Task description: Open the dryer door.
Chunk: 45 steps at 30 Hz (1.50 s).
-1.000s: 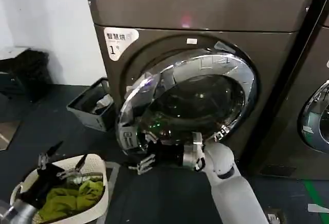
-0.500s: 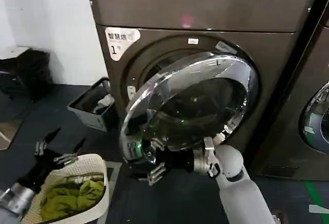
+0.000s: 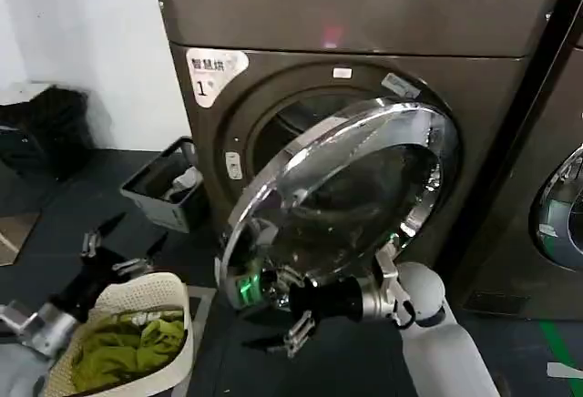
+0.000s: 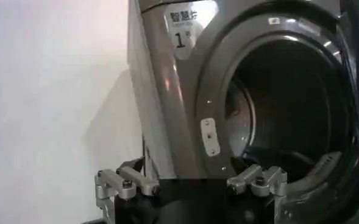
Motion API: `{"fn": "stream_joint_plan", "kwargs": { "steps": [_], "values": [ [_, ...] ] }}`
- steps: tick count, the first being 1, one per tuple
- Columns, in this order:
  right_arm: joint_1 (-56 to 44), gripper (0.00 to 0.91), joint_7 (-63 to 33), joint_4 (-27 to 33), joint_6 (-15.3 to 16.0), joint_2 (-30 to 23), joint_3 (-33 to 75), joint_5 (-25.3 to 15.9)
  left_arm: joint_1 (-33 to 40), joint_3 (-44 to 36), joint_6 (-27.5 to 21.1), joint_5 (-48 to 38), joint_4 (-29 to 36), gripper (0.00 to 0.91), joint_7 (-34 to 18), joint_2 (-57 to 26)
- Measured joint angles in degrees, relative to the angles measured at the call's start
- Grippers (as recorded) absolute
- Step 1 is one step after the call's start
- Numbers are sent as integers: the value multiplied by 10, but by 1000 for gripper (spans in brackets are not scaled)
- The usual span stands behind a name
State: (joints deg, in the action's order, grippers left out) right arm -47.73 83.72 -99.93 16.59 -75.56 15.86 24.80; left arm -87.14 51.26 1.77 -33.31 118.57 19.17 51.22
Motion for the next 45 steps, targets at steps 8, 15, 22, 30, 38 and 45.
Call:
{"fn": "stream_joint_plan", "kwargs": {
  "steps": [8,15,22,30,38,45],
  "values": [
    [-12,907,1,-10,-5,26,14,24,20,-27,-1,-28,-7,907,18,-23],
    [-20,907,1,-26,-3,47,13,42,35,-45,-7,-45,-6,907,20,-36],
    [-34,907,1,-44,-7,69,14,52,45,-61,-12,-56,-12,907,29,-51],
    [-70,907,1,-73,-13,88,57,69,72,-103,-15,-70,-31,907,44,-77],
    [-118,907,0,-61,-21,87,133,62,100,-143,-22,-100,-41,907,55,-101],
    [-165,907,-1,-43,-33,91,228,71,127,-175,-25,-119,-51,907,71,-116]
  ]
}}
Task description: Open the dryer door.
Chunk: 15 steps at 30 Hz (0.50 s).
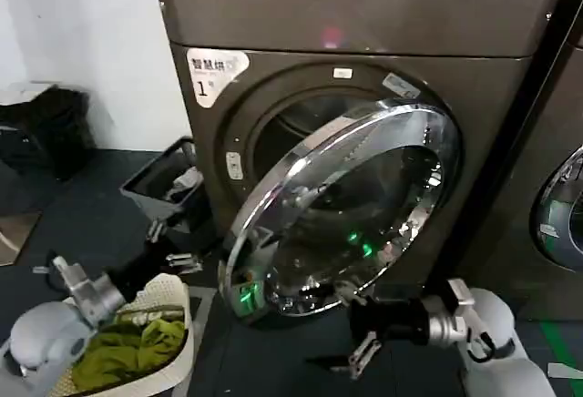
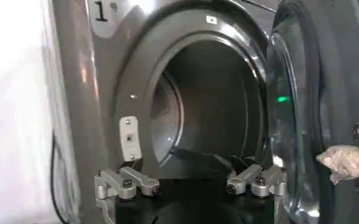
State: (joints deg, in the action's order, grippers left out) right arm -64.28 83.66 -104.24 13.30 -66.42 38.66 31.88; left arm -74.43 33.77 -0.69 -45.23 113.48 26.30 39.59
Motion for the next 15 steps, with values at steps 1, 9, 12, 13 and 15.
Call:
{"fn": "stream_joint_plan", "kwargs": {
  "steps": [1,9,12,13,15],
  "values": [
    [-6,907,0,0,-1,0,13,0,4,-5,0,-2,0,907,1,-2],
    [-49,907,-22,21,-29,-5,104,-35,32,-37,-5,-20,4,907,22,-10],
    [-62,907,-31,30,-36,-8,137,-34,36,-46,-6,-23,5,907,30,-13],
    [-65,907,-35,32,-40,-9,147,-34,37,-48,-6,-23,6,907,33,-14],
    [-72,907,-49,36,-47,-10,170,-34,38,-52,-6,-26,7,907,37,-14]
  ]
}}
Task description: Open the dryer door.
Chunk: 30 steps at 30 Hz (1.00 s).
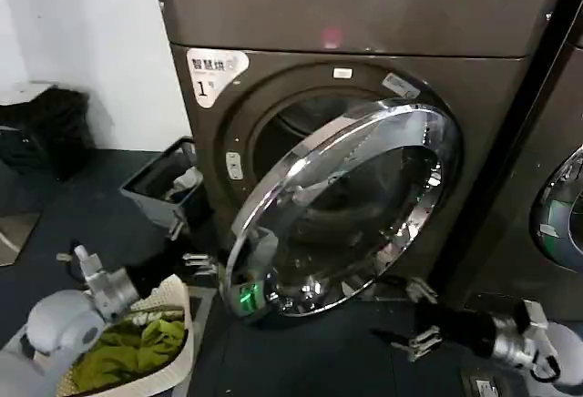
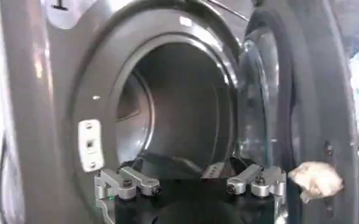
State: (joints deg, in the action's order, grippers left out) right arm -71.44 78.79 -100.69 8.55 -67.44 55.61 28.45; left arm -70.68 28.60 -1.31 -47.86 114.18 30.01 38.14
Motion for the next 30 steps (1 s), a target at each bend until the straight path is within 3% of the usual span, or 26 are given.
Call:
{"fn": "stream_joint_plan", "kwargs": {
  "steps": [8,17,30],
  "values": [
    [-27,907,-69,8,-28,-9,78,-2,-1,-11,-3,-7,14,907,21,-4],
    [-53,907,-161,9,-36,-14,166,37,-9,-22,-3,-9,30,907,34,-6],
    [-92,907,-366,-3,-49,-22,276,63,-1,-59,2,-7,46,907,52,-14]
  ]
}}
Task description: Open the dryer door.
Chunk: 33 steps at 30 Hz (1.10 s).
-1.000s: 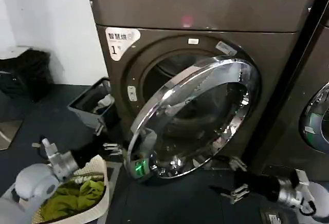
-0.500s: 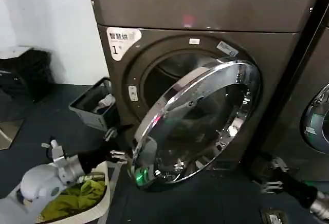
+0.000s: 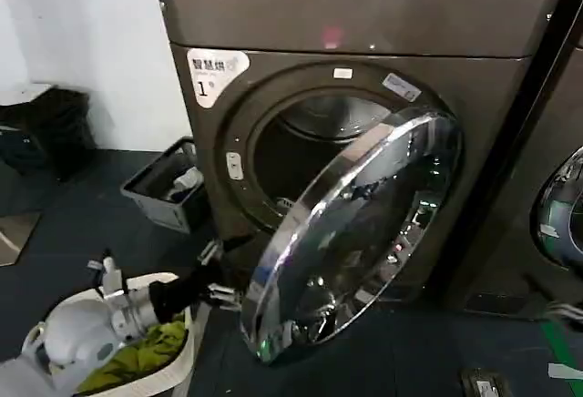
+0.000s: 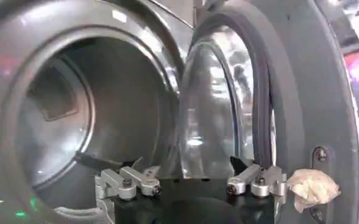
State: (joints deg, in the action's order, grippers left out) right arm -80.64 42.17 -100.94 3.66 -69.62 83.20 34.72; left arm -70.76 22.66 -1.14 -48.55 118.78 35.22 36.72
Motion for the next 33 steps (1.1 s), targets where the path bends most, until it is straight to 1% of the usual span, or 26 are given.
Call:
{"fn": "stream_joint_plan", "kwargs": {
  "steps": [1,3,5,12,22,27,30,33],
  "values": [
    [-2,907,-16,-1,0,0,4,5,3,-4,1,0,0,907,0,0],
    [-6,907,-60,-1,3,0,16,27,8,-14,2,-1,0,907,1,-2],
    [-7,907,-89,0,6,0,26,38,14,-24,5,-1,1,907,3,-5],
    [-18,907,-121,-3,7,0,51,43,36,-64,9,-6,0,907,6,-15],
    [-29,907,-147,0,7,0,86,49,94,-144,10,-9,1,907,6,-23],
    [-30,907,-168,0,7,4,97,47,121,-181,10,-2,2,907,6,-24],
    [-32,907,-193,6,6,11,104,22,135,-203,10,-1,4,907,4,-25],
    [-33,907,-216,14,9,20,113,14,152,-226,10,-1,5,907,3,-27]
  ]
}}
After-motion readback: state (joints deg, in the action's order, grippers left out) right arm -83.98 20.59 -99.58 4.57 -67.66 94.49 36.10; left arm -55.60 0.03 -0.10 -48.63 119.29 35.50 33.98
